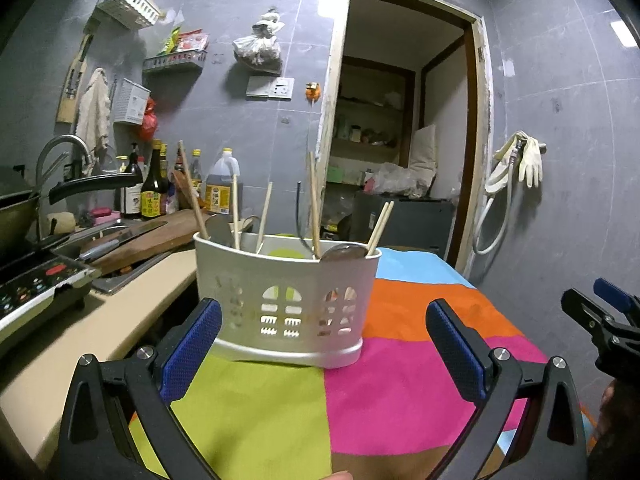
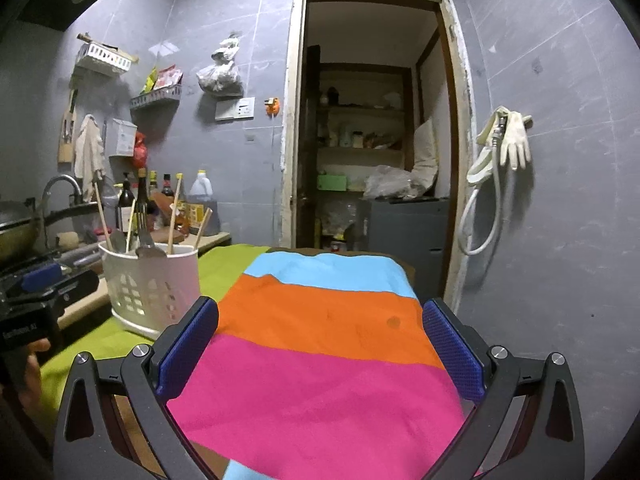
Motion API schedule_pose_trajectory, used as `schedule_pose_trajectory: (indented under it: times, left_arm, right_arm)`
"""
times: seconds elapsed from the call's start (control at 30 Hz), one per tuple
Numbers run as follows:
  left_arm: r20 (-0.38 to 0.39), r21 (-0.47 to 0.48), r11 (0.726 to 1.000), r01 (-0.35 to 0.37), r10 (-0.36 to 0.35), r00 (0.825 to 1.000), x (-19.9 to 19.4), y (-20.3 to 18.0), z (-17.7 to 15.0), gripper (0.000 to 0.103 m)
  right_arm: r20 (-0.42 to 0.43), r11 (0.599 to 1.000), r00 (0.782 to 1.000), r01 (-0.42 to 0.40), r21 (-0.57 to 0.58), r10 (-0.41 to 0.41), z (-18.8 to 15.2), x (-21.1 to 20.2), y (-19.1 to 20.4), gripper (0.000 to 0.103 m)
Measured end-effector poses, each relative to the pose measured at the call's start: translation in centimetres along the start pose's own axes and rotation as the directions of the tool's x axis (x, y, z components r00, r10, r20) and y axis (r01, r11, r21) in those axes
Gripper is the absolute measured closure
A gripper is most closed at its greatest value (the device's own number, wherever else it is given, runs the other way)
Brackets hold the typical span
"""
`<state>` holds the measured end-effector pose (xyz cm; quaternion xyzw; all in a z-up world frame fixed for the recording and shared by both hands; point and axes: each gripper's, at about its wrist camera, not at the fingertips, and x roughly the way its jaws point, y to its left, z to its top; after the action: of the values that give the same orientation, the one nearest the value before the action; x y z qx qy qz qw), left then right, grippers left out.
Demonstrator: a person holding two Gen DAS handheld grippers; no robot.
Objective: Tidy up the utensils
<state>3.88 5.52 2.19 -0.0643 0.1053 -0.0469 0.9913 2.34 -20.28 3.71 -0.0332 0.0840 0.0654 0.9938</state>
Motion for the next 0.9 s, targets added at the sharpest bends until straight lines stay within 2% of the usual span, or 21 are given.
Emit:
schedule_pose_trajectory:
  times: [0.37, 0.9]
  left_arm:
    - [-0.011, 0.011, 0.999, -0.039, 0.039, 0.999, -1.1, 0.2, -2.4, 0.003]
    - [-0.027, 0.004, 0.999, -0.044, 0.044, 0.999, -1.0, 0.2, -3.0, 0.003]
  right_arm:
    - [-0.03, 0.999, 0.999, 0.03, 0.022, -0.029, -2.1, -0.4, 0.2, 0.0]
    - [-0.041, 0.999, 0.998, 0.04, 0.021, -0.039, -2.5, -0.2, 0.3, 0.0]
